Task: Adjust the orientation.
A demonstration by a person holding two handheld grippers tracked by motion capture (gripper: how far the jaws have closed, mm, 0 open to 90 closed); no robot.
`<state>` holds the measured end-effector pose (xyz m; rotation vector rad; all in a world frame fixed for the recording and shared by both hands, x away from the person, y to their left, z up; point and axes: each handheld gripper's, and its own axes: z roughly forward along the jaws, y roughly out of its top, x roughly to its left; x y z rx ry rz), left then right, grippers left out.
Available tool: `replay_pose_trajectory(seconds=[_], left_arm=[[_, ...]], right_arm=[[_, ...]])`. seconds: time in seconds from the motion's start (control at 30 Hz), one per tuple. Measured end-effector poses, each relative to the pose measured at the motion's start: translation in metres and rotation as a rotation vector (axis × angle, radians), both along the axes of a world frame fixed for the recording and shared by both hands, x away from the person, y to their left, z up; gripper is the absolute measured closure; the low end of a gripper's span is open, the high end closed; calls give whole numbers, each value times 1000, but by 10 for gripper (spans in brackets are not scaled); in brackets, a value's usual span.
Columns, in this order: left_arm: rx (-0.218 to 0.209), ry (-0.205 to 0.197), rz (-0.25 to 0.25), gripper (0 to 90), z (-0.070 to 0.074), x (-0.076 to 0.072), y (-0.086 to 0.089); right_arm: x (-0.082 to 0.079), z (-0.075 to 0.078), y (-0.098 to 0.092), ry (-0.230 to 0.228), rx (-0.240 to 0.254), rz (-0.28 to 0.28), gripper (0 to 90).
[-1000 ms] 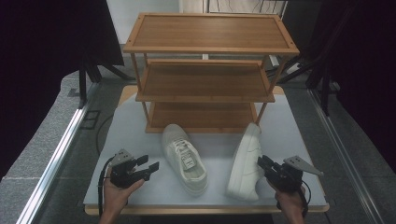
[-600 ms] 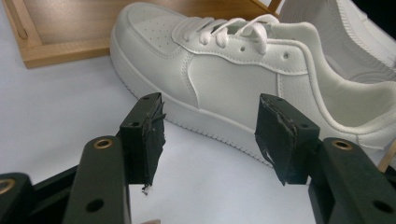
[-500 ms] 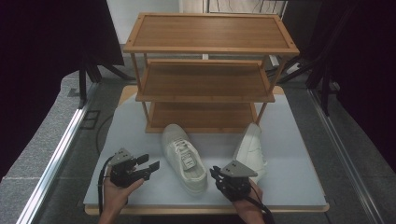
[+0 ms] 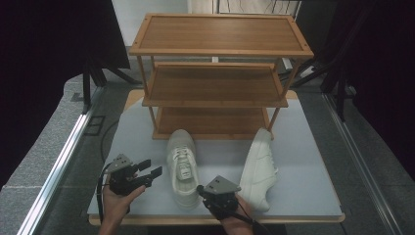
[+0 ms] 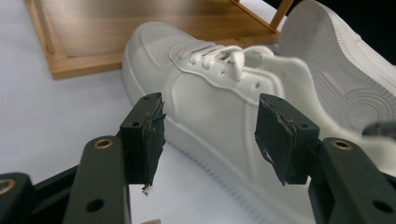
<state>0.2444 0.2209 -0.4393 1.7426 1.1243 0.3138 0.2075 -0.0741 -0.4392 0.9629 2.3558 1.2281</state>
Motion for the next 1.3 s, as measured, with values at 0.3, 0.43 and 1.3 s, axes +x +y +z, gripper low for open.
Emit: replay_pose_trajectory(seconds=[0.3, 0.43, 1.3], left_arm=[[-20, -7, 35, 420, 2, -1, 15], [-22, -6, 40, 420, 1, 0, 16], [-15, -1, 41, 419, 1, 0, 14]], right_arm=[[3, -4, 51, 26, 69, 115, 872], [5, -4, 62, 32, 95, 130, 872], [-19, 18, -52, -88, 107, -39, 848]])
